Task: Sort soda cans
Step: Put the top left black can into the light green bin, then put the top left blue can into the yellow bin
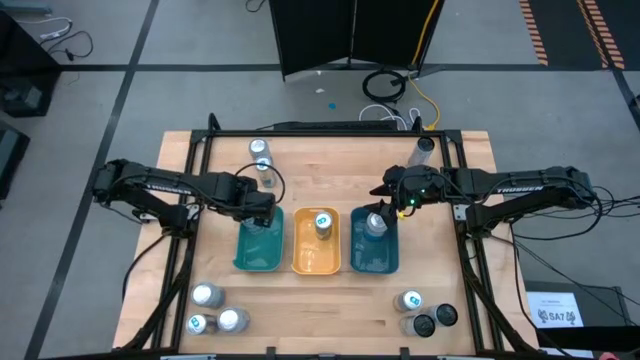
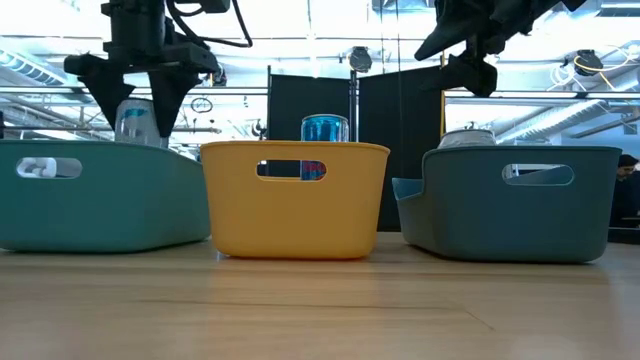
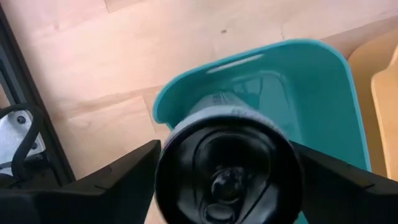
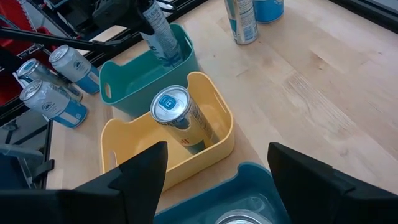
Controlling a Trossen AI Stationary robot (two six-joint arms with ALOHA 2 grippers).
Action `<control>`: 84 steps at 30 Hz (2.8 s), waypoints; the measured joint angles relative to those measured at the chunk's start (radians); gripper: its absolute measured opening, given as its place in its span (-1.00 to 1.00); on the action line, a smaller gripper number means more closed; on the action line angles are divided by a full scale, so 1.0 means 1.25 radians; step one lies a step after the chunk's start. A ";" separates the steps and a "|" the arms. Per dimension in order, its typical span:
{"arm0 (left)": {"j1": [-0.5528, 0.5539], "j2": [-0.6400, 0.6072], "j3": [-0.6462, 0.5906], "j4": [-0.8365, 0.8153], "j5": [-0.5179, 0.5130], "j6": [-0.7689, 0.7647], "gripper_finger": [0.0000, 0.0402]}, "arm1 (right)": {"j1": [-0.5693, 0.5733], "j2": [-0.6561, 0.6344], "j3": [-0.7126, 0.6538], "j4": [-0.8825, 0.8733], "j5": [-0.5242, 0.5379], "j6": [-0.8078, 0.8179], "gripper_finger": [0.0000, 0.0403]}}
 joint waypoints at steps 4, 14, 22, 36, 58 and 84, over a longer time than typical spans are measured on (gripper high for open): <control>0.000 0.000 0.000 0.000 -0.004 -0.001 0.75 | 0.000 0.000 0.000 0.000 -0.018 -0.002 0.34; 0.000 -0.054 0.000 -0.024 0.016 -0.037 0.76 | 0.000 0.000 0.000 -0.043 -0.020 -0.002 0.34; 0.001 -0.162 0.000 -0.055 0.016 -0.043 0.77 | 0.005 0.000 0.000 -0.043 -0.020 0.015 0.34; 0.045 -0.240 0.000 -0.034 -0.081 0.093 0.77 | 0.005 0.000 0.000 0.125 -0.013 0.073 0.34; 0.213 -0.337 0.000 0.090 -0.151 0.775 0.77 | -0.030 0.505 0.469 0.118 0.091 -0.043 0.34; 0.224 -0.518 -0.034 -0.047 -0.145 0.771 0.77 | -0.096 1.131 1.198 -0.133 0.105 -0.233 0.34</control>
